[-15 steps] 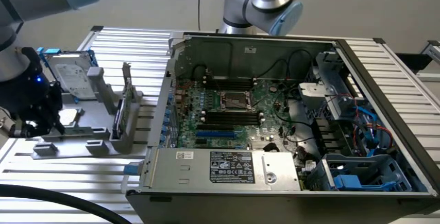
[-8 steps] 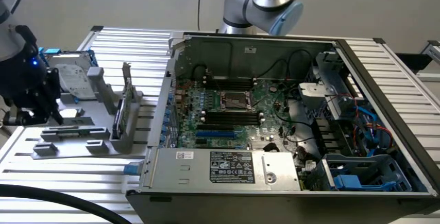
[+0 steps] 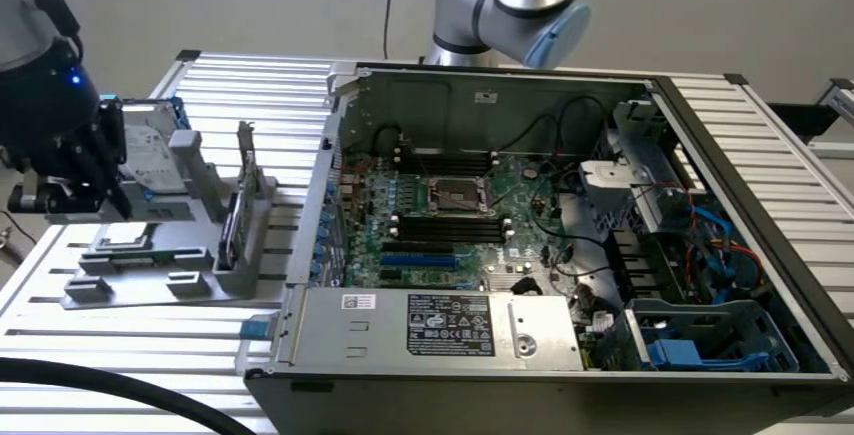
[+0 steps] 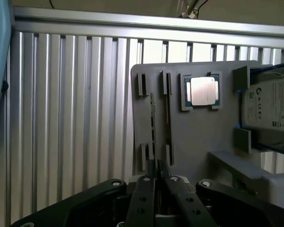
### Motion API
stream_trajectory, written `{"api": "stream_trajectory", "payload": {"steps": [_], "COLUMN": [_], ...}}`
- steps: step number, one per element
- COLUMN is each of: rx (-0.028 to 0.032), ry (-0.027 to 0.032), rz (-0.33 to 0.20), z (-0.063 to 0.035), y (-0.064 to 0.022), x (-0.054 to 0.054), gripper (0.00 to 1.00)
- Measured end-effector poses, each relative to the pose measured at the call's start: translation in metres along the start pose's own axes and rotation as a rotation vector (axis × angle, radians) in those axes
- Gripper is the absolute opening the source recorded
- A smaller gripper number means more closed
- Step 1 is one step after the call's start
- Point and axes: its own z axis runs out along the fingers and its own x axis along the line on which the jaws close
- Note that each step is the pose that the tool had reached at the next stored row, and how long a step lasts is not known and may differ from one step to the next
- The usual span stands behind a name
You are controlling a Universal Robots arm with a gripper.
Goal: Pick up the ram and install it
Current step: 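Pick up the ram and move it above insertion slot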
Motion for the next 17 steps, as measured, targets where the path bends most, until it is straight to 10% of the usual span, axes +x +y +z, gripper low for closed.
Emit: {"api": "stream_trajectory", "payload": {"steps": [17], "rx": [0.0000], "ry": [-0.0012], "rz": [0.000], "z": [-0.0781], "y": [-0.0673], "x": [-0.002], "gripper": [0.14]}}
